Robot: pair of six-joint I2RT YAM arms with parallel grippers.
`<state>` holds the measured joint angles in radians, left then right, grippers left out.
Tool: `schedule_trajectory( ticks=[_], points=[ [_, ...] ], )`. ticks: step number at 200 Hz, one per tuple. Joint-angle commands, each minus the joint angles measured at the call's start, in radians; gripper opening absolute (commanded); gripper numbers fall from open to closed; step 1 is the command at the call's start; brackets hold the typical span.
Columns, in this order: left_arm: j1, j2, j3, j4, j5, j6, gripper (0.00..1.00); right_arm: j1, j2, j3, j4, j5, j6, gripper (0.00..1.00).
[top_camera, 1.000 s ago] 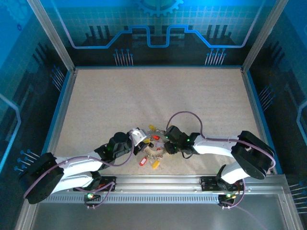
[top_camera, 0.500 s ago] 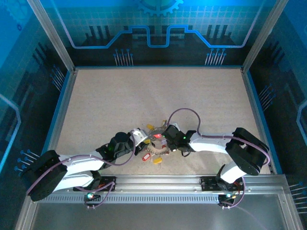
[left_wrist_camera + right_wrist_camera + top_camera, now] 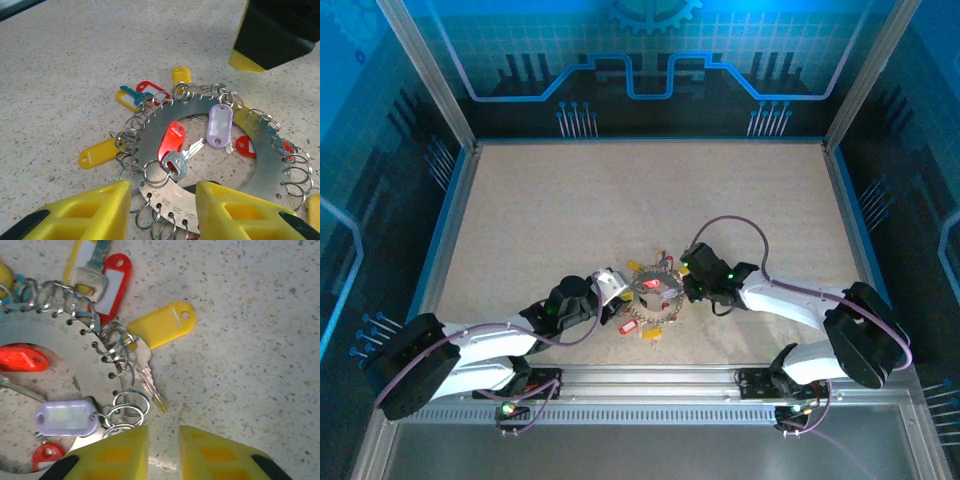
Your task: Put the keys on the keyring
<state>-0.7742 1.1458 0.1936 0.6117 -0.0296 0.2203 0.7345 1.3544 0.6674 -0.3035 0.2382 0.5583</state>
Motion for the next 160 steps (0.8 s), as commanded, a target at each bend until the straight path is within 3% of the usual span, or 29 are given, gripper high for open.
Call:
schedule_trajectory(
  ticks=[1,28,65,112,160],
  points=[
    [0.008,0.008,0.025,0.022,0.049,0.040,0.41,-0.047,-0.021,-0.026,0.044,-0.201,-0.101,0.25],
    [0.008,0.011,0.040,0.008,0.050,0.051,0.41,-0.155,0.008,-0.019,0.029,-0.381,-0.123,0.27],
    [0.008,0.034,0.043,0.022,0.059,0.046,0.41,-0.167,0.067,0.008,-0.031,-0.437,-0.170,0.29],
    [0.008,0.050,0.044,0.041,0.062,0.034,0.41,-0.159,0.138,0.038,-0.042,-0.381,-0.190,0.31],
    [0.009,0.040,0.036,0.034,0.056,0.034,0.41,-0.128,0.131,0.076,-0.064,-0.349,-0.132,0.42]
  ],
)
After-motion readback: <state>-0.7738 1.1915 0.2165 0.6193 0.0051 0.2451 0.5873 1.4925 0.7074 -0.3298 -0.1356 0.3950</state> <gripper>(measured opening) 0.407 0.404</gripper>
